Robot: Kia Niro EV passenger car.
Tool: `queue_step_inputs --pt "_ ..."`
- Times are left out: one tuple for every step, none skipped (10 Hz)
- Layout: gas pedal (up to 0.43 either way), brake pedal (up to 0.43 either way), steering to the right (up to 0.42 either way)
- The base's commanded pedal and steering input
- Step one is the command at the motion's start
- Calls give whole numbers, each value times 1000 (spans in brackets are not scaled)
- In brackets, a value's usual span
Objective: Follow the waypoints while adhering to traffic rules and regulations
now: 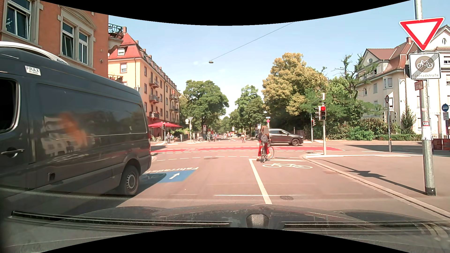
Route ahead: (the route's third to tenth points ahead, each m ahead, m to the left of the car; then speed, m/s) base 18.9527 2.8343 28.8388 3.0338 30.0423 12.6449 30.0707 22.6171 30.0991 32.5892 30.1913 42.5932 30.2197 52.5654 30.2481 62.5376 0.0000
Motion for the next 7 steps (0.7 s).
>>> queue_step_inputs --pt "0 287 0" --pt "0 287 0" --pt "0 287 0" --pt "0 287 0" --pt "0 287 0" --pt "0 287 0" --pt "0 287 0"
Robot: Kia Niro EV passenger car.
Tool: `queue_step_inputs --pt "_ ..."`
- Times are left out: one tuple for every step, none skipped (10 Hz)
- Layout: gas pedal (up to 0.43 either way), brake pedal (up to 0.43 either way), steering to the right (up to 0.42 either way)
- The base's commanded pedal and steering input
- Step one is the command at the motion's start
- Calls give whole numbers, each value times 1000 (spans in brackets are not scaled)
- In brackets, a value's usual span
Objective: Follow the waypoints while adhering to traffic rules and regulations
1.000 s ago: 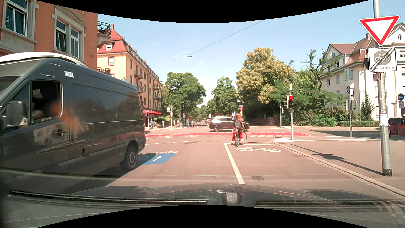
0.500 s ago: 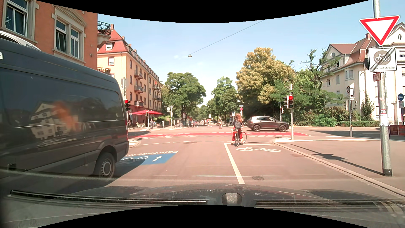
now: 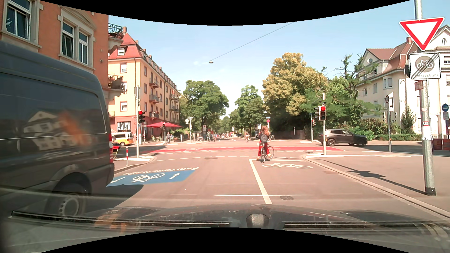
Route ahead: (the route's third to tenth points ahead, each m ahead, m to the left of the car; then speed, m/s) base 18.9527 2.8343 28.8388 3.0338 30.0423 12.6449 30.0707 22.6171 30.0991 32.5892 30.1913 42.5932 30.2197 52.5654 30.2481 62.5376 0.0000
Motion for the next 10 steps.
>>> queue_step_inputs --pt "0 287 0" --pt "0 287 0" --pt "0 287 0" --pt "0 287 0" --pt "0 287 0" --pt "0 287 0" --pt "0 287 0" --pt "0 287 0" --pt "0 287 0" --pt "0 287 0"
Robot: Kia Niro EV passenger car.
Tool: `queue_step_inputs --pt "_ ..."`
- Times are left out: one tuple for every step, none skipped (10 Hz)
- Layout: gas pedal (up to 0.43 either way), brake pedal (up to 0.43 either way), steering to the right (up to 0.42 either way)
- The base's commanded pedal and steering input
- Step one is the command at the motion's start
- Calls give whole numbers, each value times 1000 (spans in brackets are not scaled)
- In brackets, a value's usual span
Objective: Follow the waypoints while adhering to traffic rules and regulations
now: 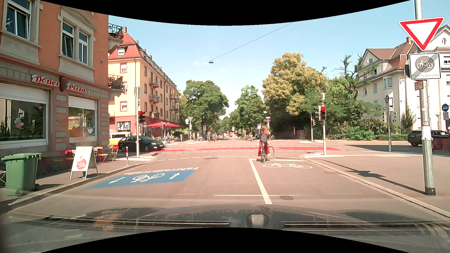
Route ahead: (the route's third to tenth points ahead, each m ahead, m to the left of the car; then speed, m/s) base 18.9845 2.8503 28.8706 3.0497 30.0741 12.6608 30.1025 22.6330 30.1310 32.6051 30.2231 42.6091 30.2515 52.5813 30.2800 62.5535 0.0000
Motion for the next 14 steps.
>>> queue_step_inputs --pt "0 287 0" --pt "0 287 0" --pt "0 287 0" --pt "0 287 0" --pt "0 287 0" --pt "0 287 0" --pt "0 287 0" --pt "0 287 0" --pt "0 287 0" --pt "0 287 0" --pt "0 287 0" --pt "0 287 0" --pt "0 287 0" --pt "0 287 0"
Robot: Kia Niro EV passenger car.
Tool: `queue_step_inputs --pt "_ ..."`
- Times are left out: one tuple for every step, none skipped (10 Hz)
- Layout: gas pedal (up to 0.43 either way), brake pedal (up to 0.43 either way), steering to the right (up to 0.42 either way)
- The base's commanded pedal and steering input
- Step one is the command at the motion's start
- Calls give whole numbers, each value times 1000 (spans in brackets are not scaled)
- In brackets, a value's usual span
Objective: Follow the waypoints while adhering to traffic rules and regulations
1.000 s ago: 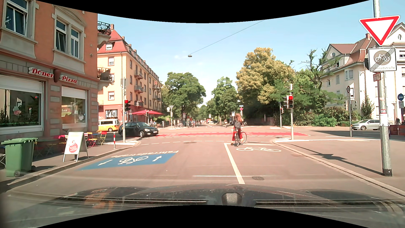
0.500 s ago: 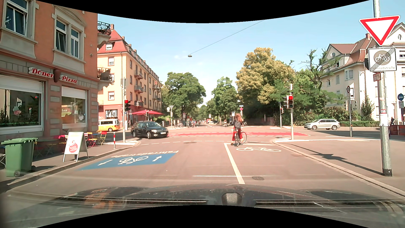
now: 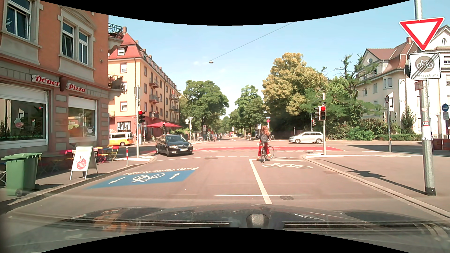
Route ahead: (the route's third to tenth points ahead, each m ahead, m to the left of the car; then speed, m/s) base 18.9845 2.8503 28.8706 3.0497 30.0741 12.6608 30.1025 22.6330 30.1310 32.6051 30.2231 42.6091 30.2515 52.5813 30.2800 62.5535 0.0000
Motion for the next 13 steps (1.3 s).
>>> queue_step_inputs --pt "0 287 0" --pt "0 287 0" --pt "0 287 0" --pt "0 287 0" --pt "0 287 0" --pt "0 287 0" --pt "0 287 0" --pt "0 287 0" --pt "0 287 0" --pt "0 287 0" --pt "0 287 0" --pt "0 287 0" --pt "0 287 0"
